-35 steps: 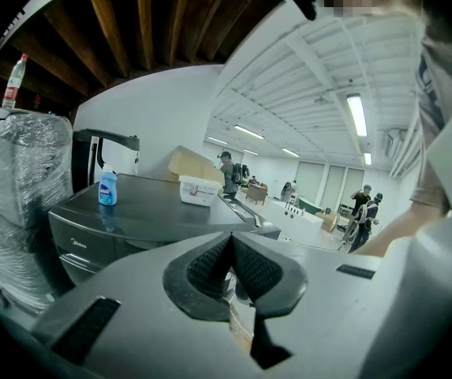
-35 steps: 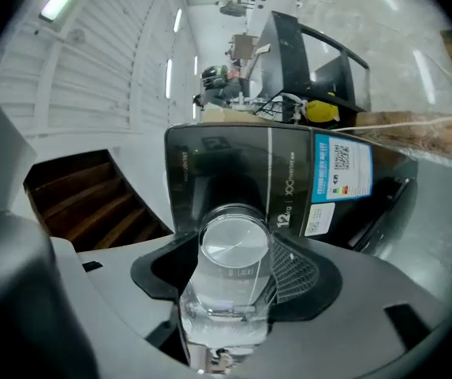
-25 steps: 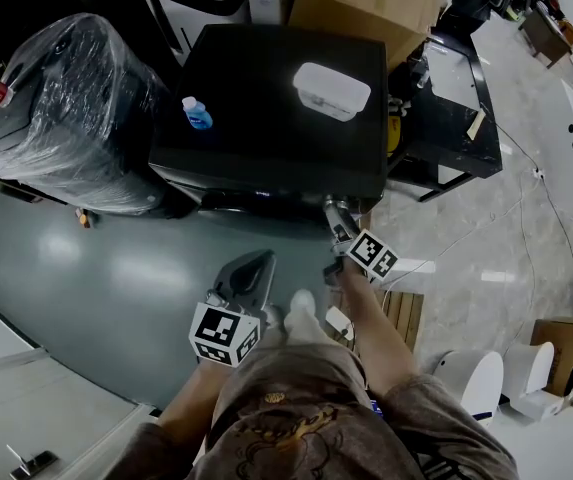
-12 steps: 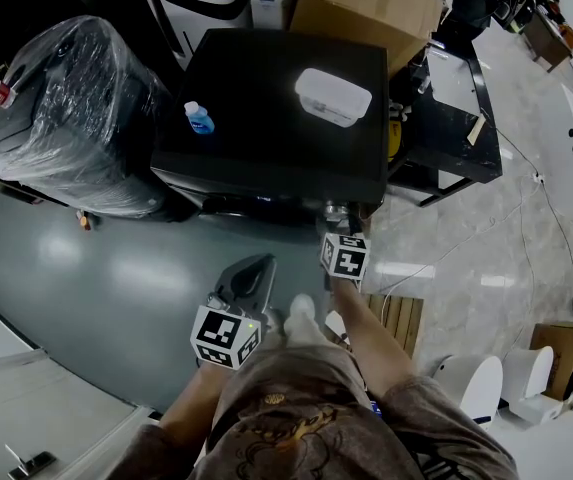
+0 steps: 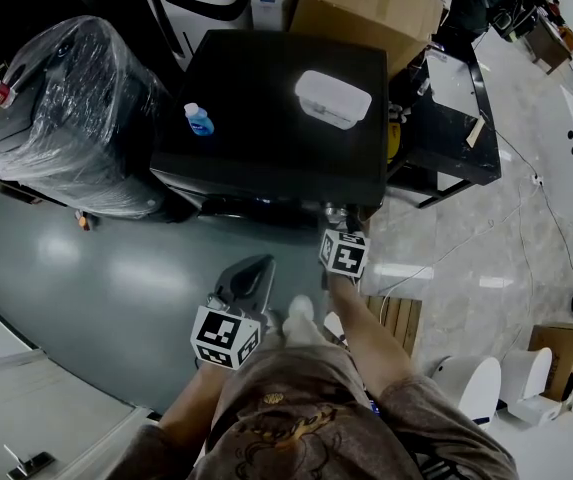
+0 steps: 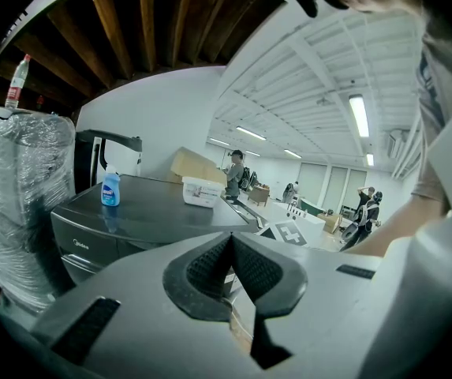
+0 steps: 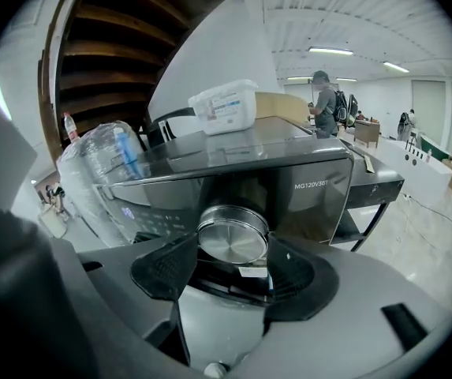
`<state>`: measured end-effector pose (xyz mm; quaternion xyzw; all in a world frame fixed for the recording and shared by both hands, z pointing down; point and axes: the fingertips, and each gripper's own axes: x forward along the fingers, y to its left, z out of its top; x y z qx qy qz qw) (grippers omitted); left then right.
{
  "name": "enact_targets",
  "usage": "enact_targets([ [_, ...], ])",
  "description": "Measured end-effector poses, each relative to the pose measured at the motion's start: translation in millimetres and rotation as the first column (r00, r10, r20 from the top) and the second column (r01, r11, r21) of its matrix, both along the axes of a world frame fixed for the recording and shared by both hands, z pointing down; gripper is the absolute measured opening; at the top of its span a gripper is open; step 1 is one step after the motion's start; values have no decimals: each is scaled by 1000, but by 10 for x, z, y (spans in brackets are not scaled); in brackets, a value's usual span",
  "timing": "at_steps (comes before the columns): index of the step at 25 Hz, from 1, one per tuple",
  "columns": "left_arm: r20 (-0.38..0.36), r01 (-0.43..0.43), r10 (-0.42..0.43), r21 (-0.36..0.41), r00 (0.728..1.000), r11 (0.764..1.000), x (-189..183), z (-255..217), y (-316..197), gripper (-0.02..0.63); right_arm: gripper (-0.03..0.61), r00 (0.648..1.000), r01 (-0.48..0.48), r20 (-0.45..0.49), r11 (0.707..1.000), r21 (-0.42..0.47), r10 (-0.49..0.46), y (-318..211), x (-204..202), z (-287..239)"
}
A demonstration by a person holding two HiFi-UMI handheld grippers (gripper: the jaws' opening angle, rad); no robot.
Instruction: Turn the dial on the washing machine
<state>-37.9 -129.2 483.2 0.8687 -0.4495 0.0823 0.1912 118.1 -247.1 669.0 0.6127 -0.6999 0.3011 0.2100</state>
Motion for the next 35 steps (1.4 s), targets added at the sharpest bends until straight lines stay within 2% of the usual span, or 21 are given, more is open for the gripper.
enact_targets([
  [3,-2,-5,5,2,1000,1000,21,-8,3,0,270,998,-25,54,1000,4,24,8,4,2],
  [7,-1,-6,6,1,1000,1000,20,-6,8,0,268,982,-60,180,998,11,57,12,13,4],
  [12,-2,-11,11,-5,1000,1000,26,13,3,0,268,952,-84,297,996,11,77,1,20,15],
  [15,-4,-17,17,-6,1000,1000,43,15,13,0,268,921,-102,379,995,19,87,2,3,19],
  [19,-2,-21,21,-6,1000,1000,54,16,11,0,268,898,-130,429,991,34,103,-8,26,-35],
  [28,7,-27,27,-10,1000,1000,43,47,10,0,268,777,-174,619,984,32,118,-12,17,-33],
  [35,13,-27,27,-17,1000,999,71,64,14,0,268,643,-222,753,975,9,139,-5,47,-27],
])
